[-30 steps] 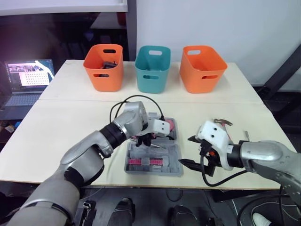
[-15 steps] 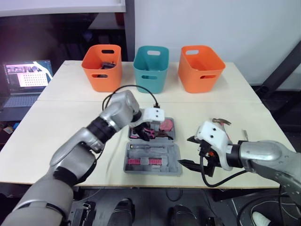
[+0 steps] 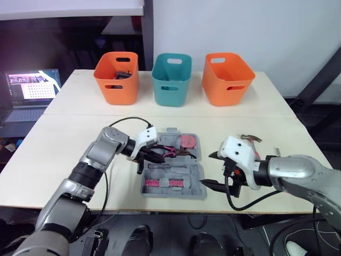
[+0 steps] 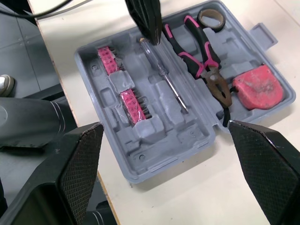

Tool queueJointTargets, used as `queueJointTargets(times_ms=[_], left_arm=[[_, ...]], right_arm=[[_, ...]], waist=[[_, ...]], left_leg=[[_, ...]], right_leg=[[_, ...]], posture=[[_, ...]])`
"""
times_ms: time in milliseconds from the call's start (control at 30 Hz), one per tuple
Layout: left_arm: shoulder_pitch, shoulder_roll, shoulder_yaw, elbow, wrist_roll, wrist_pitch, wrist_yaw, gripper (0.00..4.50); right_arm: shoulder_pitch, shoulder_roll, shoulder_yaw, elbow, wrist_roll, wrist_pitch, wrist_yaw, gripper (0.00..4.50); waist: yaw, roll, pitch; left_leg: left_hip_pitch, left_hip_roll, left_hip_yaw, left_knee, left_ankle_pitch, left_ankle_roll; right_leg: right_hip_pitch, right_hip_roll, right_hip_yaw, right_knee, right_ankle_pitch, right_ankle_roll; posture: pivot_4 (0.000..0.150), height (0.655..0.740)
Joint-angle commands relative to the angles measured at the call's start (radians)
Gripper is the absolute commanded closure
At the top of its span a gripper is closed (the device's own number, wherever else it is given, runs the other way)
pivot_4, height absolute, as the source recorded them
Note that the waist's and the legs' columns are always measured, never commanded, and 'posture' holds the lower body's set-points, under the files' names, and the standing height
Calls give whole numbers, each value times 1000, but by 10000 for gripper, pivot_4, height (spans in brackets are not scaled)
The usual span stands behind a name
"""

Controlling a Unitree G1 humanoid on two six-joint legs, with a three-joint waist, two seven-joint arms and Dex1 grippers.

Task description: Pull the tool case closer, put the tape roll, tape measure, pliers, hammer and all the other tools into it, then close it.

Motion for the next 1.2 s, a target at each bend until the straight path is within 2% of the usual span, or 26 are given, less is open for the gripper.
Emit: queueJointTargets(times_ms=[33, 600, 833, 1033, 1167, 1200], left_arm=[[6, -24, 39, -5, -16, -53, 69, 44295], [53, -85, -75, 171, 116, -306, 171, 44295], [46, -100, -113, 241, 173, -331, 197, 44295], [31, -90, -50, 189, 100, -262, 148, 44295], [29, -62, 43, 96, 1, -215, 123, 44295], [33, -44, 68, 76, -15, -201, 126, 42013]], right_arm=[[-22, -6, 5, -5, -10, -19, 10, 0], [-2, 1, -7, -1, -24, -15, 0, 0], [10, -3, -26, 7, -31, -18, -9, 0], [43, 5, -40, 3, -76, -83, -20, 0], [164, 101, -121, 40, -183, -275, -85, 0], [177, 120, -149, 58, -147, -254, -75, 0]], waist=[[1, 0, 0], [4, 0, 0], [5, 0, 0], [4, 0, -1], [4, 0, 0], [4, 0, 0]], left_leg=[[1, 0, 0, 0, 0, 0], [3, 0, 1, -1, 0, 0], [5, 0, 1, -1, 0, 0], [5, 0, 1, -1, 0, 0], [4, 0, 0, -3, 0, 0], [4, 0, 0, -3, 0, 0]], right_leg=[[1, 0, 0, 0, 0, 0], [2, 0, 1, -1, 0, 0], [4, 0, 1, -2, 0, 0], [5, 0, 0, -2, 0, 0], [4, 0, 0, -2, 0, 0], [4, 0, 0, -2, 0, 0]], posture=[[1500, 7400], [1500, 7400], [1500, 7400], [1500, 7400], [1500, 7400], [1500, 7400]])
